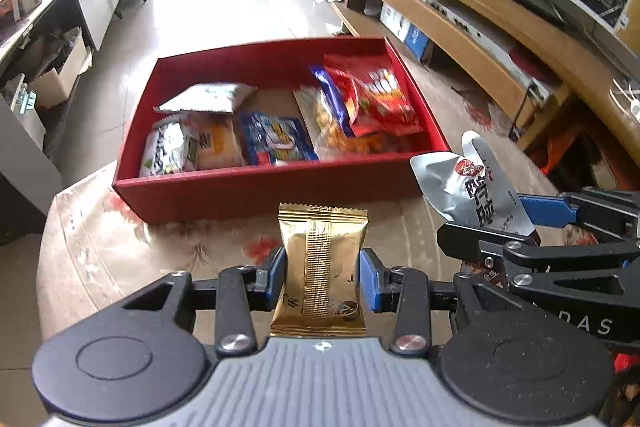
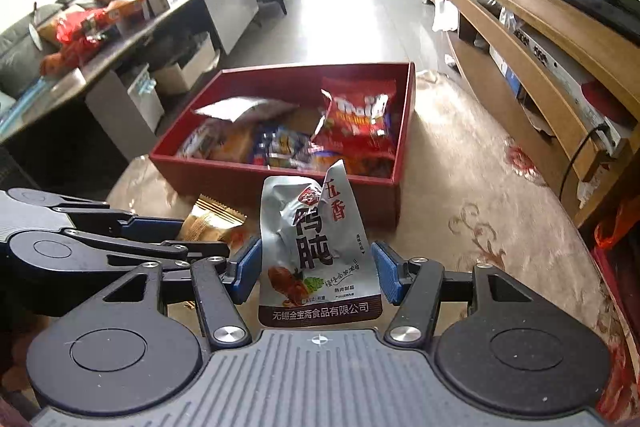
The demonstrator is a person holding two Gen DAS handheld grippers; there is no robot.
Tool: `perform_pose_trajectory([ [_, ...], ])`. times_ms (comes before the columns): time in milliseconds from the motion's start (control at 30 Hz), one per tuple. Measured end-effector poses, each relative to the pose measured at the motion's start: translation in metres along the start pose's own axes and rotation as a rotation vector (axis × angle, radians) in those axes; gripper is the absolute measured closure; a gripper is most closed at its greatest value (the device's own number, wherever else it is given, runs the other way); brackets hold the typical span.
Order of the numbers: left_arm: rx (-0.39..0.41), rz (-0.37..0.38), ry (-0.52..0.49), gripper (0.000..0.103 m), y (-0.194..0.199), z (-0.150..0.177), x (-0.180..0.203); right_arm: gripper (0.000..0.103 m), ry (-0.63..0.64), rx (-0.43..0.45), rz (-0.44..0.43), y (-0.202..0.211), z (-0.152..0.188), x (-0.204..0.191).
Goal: Organize snacks
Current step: 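Lift and carry the gold cake and silver pouch over the red box, then lower both packs into the red box and open both tools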
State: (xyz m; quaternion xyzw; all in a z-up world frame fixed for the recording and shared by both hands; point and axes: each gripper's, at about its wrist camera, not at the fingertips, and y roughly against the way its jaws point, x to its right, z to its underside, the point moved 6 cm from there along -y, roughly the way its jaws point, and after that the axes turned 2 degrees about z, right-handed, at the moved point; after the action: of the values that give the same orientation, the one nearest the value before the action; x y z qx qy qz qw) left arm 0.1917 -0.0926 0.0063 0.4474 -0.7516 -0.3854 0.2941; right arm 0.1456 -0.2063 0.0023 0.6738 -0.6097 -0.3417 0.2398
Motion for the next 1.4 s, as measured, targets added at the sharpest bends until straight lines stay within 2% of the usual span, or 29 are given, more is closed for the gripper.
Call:
perform_pose_trajectory([
  [367, 0.056, -0.031, 0.045, 0.066, -0.002, -0.035, -0.019, 0.037, -0.028, 0.057, -0.027, -0.014, -0.032, -0.003],
  [1400, 0.161, -0.091, 0.108, 0.067, -0.001, -0.086, -0.041, 0.037, -0.041, 0.162, -0.035, -0.024, -0.079, -0.007],
])
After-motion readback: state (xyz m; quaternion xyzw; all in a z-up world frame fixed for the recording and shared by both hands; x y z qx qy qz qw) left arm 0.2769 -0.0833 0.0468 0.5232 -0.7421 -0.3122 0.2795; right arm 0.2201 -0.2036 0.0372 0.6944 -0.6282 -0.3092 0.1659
